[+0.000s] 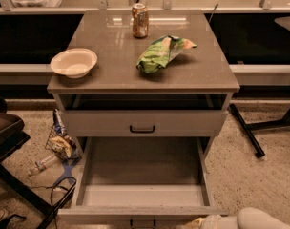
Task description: Close middle drawer
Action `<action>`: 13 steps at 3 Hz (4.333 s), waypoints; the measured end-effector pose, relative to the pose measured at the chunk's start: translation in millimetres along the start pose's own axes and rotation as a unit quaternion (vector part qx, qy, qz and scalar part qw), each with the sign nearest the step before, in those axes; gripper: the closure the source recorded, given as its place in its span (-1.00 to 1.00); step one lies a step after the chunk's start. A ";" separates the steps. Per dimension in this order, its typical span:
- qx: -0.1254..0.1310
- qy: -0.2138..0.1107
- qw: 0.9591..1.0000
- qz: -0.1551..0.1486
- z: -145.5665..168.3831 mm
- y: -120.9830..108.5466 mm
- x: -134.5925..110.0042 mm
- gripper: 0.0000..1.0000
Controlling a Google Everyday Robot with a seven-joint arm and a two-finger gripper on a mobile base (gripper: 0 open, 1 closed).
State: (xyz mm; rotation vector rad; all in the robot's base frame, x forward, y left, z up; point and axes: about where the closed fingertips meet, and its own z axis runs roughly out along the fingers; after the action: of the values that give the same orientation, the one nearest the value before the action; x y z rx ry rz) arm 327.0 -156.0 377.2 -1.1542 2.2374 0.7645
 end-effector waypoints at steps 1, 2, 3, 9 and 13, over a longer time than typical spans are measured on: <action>-0.013 -0.006 0.999 -0.031 22.1 -8.9 -35.5 1.00; -0.015 -0.007 0.999 -0.034 26.7 -9.8 -39.8 1.00; -0.033 -0.018 0.998 -0.051 58.2 -15.4 -67.4 1.00; -0.044 -0.043 0.996 -0.071 112.8 -90.5 -120.4 1.00; -0.007 -0.075 0.994 -0.076 119.3 -186.6 -174.9 1.00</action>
Offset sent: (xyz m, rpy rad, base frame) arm 0.0792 0.0798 0.0085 0.0310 -0.0836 0.1435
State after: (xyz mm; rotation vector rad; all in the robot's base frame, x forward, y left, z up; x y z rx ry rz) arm 594.5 -67.8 360.1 -1.2167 2.0004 0.7787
